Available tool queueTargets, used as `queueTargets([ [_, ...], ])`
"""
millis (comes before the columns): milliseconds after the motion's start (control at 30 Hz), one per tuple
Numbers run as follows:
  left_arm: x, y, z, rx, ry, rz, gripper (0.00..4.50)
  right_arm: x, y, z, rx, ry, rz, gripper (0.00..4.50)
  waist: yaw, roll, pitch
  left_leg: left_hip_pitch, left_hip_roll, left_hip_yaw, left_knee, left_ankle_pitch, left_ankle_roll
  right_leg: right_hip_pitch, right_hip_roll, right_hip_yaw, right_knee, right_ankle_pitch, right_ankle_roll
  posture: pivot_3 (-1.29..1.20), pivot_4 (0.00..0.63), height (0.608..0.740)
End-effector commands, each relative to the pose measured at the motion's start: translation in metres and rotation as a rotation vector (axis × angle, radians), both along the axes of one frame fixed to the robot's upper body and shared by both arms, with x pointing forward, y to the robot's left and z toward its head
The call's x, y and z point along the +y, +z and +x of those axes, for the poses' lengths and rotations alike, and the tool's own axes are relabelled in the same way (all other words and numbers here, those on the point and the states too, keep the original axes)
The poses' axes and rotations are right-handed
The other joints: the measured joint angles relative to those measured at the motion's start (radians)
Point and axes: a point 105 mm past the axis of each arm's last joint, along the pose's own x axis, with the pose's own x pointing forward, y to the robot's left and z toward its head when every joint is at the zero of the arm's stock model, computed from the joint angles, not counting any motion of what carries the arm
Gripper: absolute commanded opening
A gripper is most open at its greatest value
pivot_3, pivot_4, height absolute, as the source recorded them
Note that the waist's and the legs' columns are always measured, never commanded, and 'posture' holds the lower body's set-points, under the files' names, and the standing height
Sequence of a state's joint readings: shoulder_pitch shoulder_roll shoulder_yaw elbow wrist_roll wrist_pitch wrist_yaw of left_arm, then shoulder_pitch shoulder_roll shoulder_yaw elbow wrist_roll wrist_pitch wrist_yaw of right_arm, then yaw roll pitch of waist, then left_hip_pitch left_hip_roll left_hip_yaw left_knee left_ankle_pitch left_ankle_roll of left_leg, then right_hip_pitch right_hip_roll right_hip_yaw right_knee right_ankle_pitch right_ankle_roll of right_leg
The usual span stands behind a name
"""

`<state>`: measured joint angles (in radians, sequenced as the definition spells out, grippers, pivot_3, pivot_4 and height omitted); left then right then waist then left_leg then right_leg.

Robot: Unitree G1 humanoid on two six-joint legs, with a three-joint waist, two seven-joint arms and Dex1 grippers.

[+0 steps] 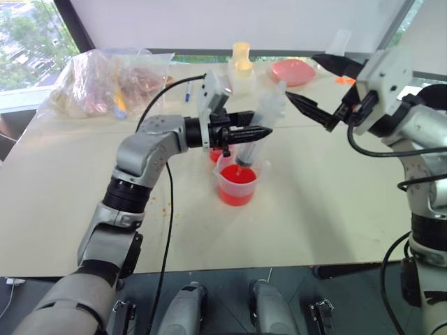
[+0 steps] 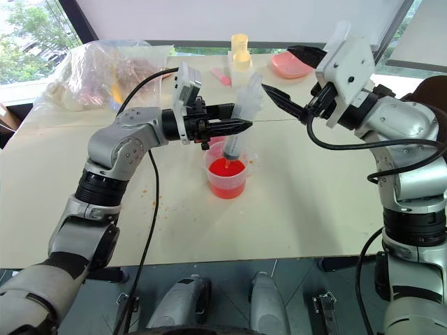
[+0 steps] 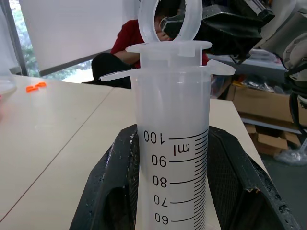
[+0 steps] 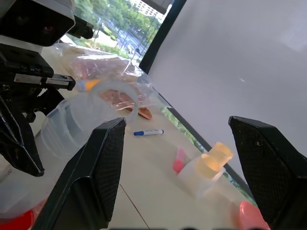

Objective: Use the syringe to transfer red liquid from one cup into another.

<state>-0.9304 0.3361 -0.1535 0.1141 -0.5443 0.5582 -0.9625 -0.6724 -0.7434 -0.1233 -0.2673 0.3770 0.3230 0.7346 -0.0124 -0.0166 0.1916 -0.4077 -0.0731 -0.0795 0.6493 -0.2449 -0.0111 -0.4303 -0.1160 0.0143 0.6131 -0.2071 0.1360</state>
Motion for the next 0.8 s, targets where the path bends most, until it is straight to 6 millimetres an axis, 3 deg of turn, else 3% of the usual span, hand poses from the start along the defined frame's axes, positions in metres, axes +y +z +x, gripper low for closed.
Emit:
queueTargets([
  [33,0.000,0.006,-0.007,-0.052,-0.014,-0.003,1.44,0.011,0.009,-0.005,-0.053,0.044,-0.006,3.56,0.000,0.000,0.000,0.000,0.000,0.000,0.000,0.000,0.000,0.000,0.000,0.000,0.000,0.000,0.000,0.00,0.150,0.740],
  [200,0.003,-0.006,-0.003,-0.045,0.008,0.031,1.44,0.014,0.004,0.000,-0.041,0.061,-0.018,3.56,0.002,0.000,0.000,0.000,0.000,0.000,0.000,0.000,0.000,0.000,0.000,0.000,0.000,0.000,0.000,0.00,0.150,0.740],
  [233,0.005,-0.011,0.000,-0.040,0.021,0.041,1.44,0.014,0.003,0.000,-0.036,0.067,-0.017,3.30,0.001,0.000,0.000,0.000,0.000,0.000,0.000,0.000,0.000,0.000,0.000,0.000,0.000,0.000,0.000,0.00,0.150,0.740],
  [300,0.008,-0.020,0.003,-0.031,0.045,0.044,1.44,0.017,0.000,-0.001,-0.021,0.094,-0.014,2.71,0.001,0.000,0.000,0.000,0.000,0.000,0.000,0.000,0.000,0.000,0.000,0.000,0.000,0.000,0.000,0.00,0.150,0.740],
  [467,-0.001,-0.035,0.000,-0.013,0.059,0.066,1.44,0.023,-0.005,-0.006,0.009,0.135,-0.039,0.20,0.001,0.000,0.000,0.000,0.000,0.000,0.000,0.000,0.000,0.000,0.000,0.000,0.000,0.000,0.000,0.00,0.150,0.740],
  [600,-0.006,-0.049,-0.004,-0.029,0.049,0.091,1.44,0.023,-0.002,-0.008,0.021,0.154,-0.043,0.09,0.001,0.000,0.000,0.000,0.000,0.000,0.000,0.000,0.000,0.000,0.000,0.000,0.000,0.000,0.000,0.00,0.150,0.740],
  [800,-0.005,-0.058,-0.005,-0.003,0.063,0.082,1.44,0.013,0.019,-0.005,-0.044,0.110,0.009,0.09,0.001,0.000,0.000,0.000,0.000,-0.001,0.000,0.000,0.000,0.000,0.000,0.000,0.000,0.000,0.000,0.00,0.150,0.740],
])
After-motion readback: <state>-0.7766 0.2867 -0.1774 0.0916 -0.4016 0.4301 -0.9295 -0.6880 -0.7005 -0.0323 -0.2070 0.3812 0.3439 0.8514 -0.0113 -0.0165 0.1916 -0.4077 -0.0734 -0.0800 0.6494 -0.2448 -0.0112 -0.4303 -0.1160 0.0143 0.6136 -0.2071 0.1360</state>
